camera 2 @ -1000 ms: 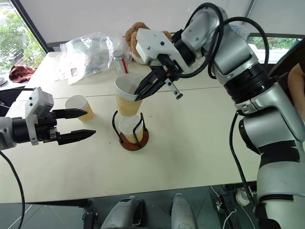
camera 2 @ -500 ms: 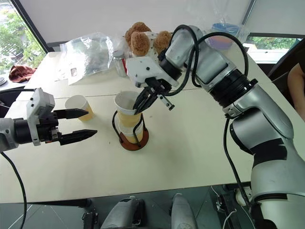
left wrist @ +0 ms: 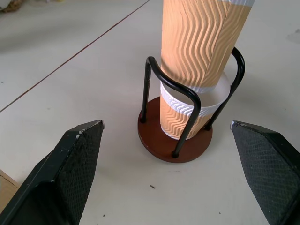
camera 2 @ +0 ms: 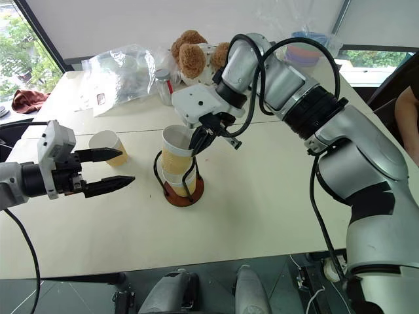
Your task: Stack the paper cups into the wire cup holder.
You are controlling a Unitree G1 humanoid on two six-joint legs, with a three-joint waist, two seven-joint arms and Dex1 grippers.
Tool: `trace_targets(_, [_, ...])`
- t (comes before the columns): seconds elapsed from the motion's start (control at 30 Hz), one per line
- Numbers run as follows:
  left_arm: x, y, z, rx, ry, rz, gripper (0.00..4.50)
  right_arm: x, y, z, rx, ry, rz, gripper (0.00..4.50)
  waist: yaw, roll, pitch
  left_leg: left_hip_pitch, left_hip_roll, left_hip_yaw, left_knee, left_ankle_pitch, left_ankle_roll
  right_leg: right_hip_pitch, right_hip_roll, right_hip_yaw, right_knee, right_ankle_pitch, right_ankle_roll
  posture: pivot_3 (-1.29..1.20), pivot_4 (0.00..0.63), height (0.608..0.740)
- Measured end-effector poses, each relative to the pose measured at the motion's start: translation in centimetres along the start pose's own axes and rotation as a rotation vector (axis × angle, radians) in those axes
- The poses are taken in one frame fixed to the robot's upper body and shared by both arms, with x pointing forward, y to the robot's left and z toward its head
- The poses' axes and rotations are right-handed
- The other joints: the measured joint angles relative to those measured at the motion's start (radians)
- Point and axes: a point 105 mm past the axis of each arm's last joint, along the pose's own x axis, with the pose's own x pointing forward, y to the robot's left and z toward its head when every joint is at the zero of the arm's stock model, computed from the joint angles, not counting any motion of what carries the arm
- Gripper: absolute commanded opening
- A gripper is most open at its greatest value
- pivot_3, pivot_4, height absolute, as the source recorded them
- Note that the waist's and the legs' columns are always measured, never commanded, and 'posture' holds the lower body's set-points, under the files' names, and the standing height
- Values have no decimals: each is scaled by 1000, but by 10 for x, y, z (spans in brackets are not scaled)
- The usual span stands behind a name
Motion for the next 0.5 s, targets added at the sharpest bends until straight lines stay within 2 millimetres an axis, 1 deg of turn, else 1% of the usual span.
trace_targets(0.13, [0,0,0,0,-3,1,4500,1,0,3,-17,-7,12,72,0,0,0,0,0,0,0,0,0,0,0,0,0,0,0,0,150,740])
trace_targets(0.17, [0,0,0,1,-3,1,4500,2,0,3,-20,-7,18,592,0,0,0,0,0,0,0,0,0,0,0,0,0,0,0,0,150,740])
trace_targets(0.2, [0,0,0,1,-4,2,4500,3,1,3,-22,-8,21,907,0,0,0,0,0,0,0,0,1,0,0,0,0,0,0,0,150,740])
trace_targets(0.27, [1,0,0,-1,-7,2,4500,3,0,3,-24,-10,20,1814,0,0,0,0,0,0,0,0,0,0,0,0,0,0,0,0,150,740])
trace_targets(0.5, [1,1,0,-3,-10,8,4500,5,-5,7,-30,-26,15,1814,0,0,0,0,0,0,0,0,0,0,0,0,0,0,0,0,150,740])
